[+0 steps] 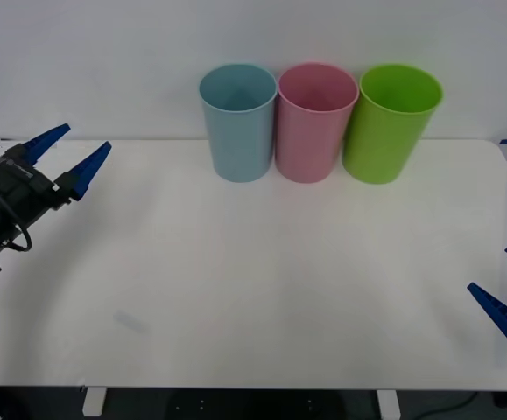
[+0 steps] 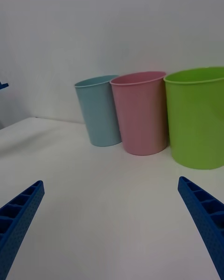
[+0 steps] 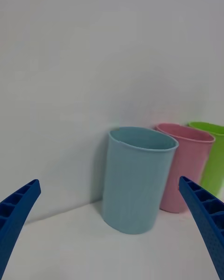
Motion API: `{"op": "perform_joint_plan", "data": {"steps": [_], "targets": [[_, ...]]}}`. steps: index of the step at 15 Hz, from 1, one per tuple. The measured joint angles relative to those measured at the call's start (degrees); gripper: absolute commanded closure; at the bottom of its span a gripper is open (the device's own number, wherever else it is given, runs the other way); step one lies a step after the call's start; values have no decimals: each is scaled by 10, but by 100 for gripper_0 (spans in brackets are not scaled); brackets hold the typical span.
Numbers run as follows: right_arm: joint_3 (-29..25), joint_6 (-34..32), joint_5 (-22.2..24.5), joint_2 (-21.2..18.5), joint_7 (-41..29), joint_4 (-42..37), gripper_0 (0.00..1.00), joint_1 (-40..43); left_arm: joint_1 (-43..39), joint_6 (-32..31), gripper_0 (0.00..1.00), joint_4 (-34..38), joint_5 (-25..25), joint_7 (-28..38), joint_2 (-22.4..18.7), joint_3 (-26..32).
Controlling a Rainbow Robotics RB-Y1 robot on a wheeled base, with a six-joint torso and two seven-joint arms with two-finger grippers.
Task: Grasp the object on the table and drop it into the matching bin: aluminum can to the light blue bin, PET bottle to the pink bin.
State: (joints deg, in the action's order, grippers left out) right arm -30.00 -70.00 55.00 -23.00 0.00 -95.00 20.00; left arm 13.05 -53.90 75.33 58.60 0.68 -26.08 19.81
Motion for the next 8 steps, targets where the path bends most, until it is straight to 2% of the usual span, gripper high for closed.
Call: {"op": "perform_joint_plan", "data": {"steps": [8], "targets": [[0,0,0,0,0,0,0,0,-83,-121,0,1,0,-29,-41,85]]}}
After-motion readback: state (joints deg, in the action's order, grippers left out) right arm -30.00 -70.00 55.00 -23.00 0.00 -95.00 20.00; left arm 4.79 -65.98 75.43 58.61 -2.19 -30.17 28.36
